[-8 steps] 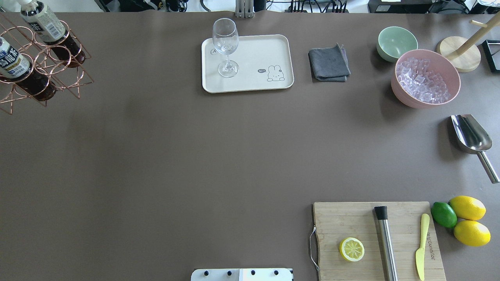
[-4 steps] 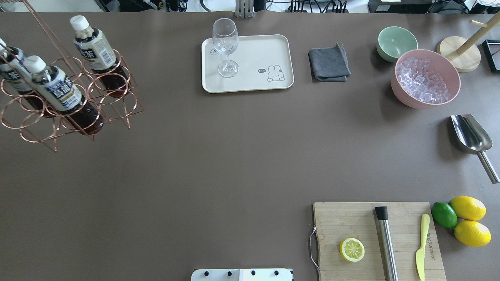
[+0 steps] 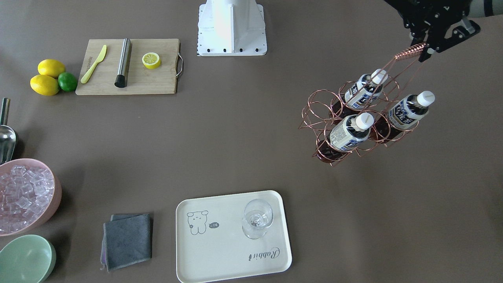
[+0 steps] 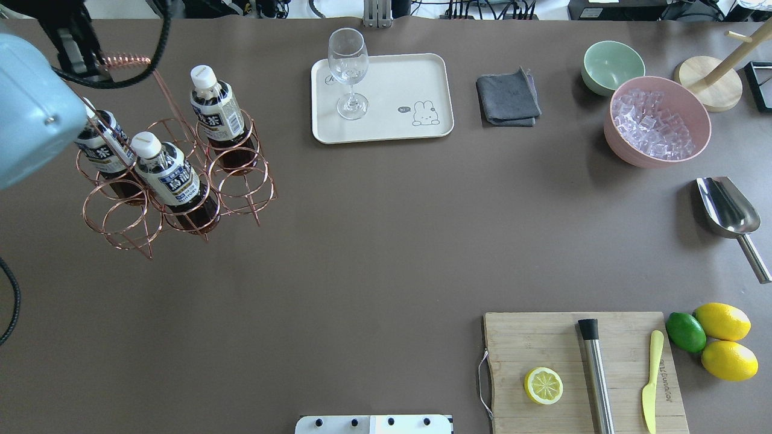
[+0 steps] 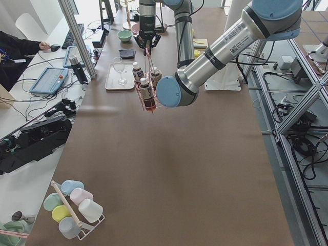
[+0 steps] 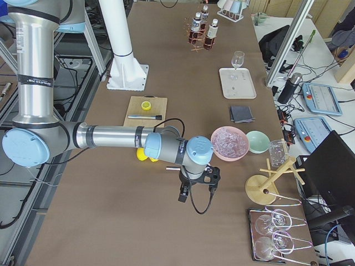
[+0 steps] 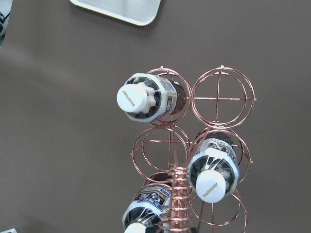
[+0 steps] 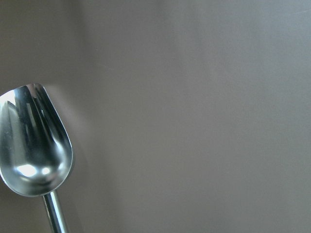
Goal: Take tea from basket to plate
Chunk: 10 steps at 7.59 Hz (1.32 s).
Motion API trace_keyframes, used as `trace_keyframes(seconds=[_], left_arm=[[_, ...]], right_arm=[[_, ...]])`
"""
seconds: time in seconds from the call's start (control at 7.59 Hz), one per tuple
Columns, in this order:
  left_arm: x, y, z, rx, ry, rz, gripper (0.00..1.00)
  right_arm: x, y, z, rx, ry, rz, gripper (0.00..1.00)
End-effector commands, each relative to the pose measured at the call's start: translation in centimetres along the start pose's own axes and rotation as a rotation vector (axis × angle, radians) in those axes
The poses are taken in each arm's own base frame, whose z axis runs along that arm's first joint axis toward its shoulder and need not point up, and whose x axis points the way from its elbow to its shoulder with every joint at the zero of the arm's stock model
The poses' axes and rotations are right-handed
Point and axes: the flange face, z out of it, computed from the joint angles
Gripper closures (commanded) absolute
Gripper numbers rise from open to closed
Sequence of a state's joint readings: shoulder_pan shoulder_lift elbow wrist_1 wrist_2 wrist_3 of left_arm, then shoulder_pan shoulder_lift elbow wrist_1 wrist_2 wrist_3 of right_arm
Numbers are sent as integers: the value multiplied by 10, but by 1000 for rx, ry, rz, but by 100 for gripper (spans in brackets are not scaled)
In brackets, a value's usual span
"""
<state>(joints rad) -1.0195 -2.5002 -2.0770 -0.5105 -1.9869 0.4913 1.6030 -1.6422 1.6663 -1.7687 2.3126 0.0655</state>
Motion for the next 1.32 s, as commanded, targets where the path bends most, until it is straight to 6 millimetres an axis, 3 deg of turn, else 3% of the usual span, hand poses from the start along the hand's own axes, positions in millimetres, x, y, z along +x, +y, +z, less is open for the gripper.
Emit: trace_keyframes(seconds=[0.0,0.26,0.53,0.79,0.92,1.19], left_arm=[[56,-55,-10,34,33,76,100],[104,-83,0,37,76,34,100],[148,-108,-7,60,113,103,100],[178,-131,-14,60,80,83,100],[197,-138,-8,61,96,103,100],[217,-149,3,76,73,134,100]], right_arm=[[2,1,2,-3,1,3,0],[2,2,2,-4,3,4,0],[2,2,2,-7,3,7,0],[3,3,3,-11,2,11,0],[3,3,3,-11,2,11,0],[4,4,4,-13,3,13,0]])
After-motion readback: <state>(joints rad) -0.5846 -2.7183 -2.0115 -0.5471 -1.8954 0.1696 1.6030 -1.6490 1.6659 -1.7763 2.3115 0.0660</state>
